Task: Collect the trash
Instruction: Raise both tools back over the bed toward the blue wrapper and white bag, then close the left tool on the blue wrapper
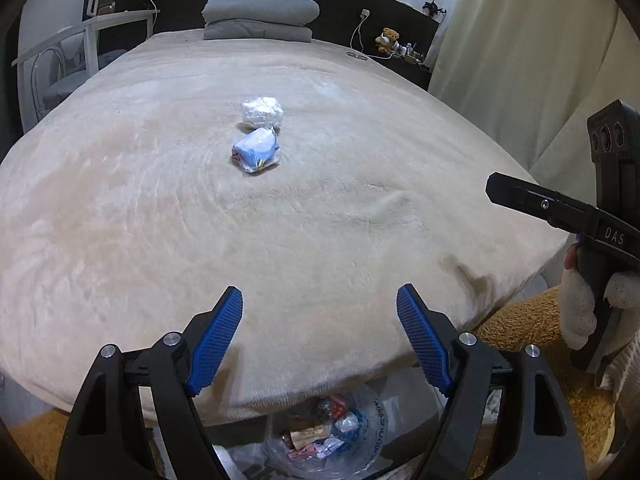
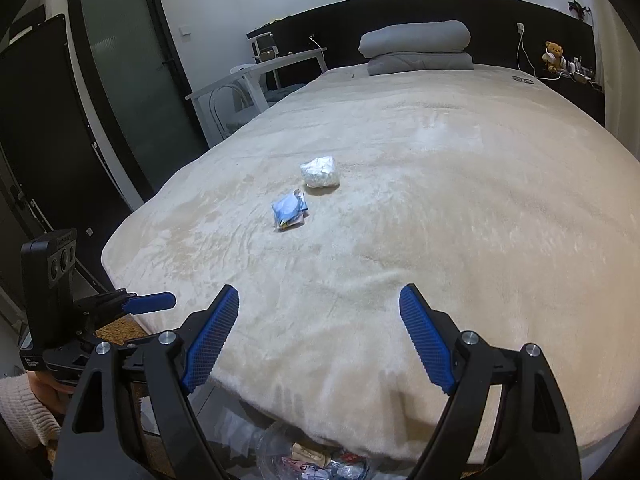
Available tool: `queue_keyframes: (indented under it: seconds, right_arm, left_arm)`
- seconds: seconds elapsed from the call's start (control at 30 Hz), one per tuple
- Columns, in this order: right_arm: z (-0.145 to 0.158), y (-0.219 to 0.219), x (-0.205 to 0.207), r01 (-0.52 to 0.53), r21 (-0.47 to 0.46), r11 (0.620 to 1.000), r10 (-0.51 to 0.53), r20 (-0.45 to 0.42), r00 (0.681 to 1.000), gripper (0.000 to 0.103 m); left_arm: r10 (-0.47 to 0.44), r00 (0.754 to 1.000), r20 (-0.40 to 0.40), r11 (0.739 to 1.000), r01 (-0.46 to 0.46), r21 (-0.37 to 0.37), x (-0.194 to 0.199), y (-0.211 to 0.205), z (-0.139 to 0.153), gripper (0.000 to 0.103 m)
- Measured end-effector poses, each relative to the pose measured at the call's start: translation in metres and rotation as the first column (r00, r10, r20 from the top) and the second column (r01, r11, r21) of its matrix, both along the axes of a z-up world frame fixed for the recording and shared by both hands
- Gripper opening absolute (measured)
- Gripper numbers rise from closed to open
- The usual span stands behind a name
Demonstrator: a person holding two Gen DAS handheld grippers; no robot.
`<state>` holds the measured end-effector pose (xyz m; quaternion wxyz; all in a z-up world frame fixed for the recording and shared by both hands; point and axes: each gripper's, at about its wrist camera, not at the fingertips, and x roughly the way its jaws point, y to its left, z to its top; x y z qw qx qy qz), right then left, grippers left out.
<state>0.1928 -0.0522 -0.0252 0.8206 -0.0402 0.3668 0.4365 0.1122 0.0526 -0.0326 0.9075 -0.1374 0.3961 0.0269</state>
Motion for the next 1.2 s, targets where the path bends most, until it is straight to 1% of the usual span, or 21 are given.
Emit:
queue_keyframes:
  seconds: [0.1, 0.3, 0.5, 0.63, 0.7, 0.97, 1.2]
  right_arm:
    - [0.003, 0.008, 0.012, 0.001, -0.002, 1.000, -0.001, 0.014, 1.000, 0.082]
    - [0.004, 0.024, 0.037, 0.009, -0.009, 1.000, -0.008, 0.017, 1.000, 0.082]
    - [0.001, 0.034, 0.061, 0.018, -0.011, 1.000, -0.018, 0.010, 1.000, 0.082]
    - [-0.001, 0.041, 0.075, 0.024, -0.019, 1.000, -0.023, 0.015, 1.000, 0.082]
    - [-0.002, 0.044, 0.083, 0.033, -0.021, 0.999, -0.032, 0.019, 0.999, 0.086]
    - [-0.006, 0.051, 0.107, 0.069, -0.023, 0.997, -0.069, 0.014, 0.998, 0.088]
    - [-0.015, 0.061, 0.116, 0.051, -0.052, 0.997, -0.051, 0.004, 0.999, 0.088]
  left_arm:
    - [-0.015, 1.000, 0.002, 1.000, 0.015, 0.027, 0.016, 0.005, 0.004, 0.078]
    - [0.001, 1.000, -0.008, 0.999, -0.001, 0.055, 0.052, 0.027, 0.007, 0.078]
    - [0.038, 0.998, -0.043, 0.999, -0.037, 0.033, 0.085, 0.052, 0.001, 0.078]
    - [0.052, 0.996, -0.070, 0.999, -0.052, 0.001, 0.103, 0.064, -0.007, 0.078]
    - [0.056, 0.995, -0.080, 0.998, -0.056, -0.008, 0.112, 0.069, -0.009, 0.078]
    - [0.063, 0.990, -0.126, 0.998, -0.061, 0.019, 0.152, 0.083, -0.025, 0.078]
    - [0.063, 0.985, -0.159, 0.998, -0.058, 0.039, 0.178, 0.091, -0.037, 0.078]
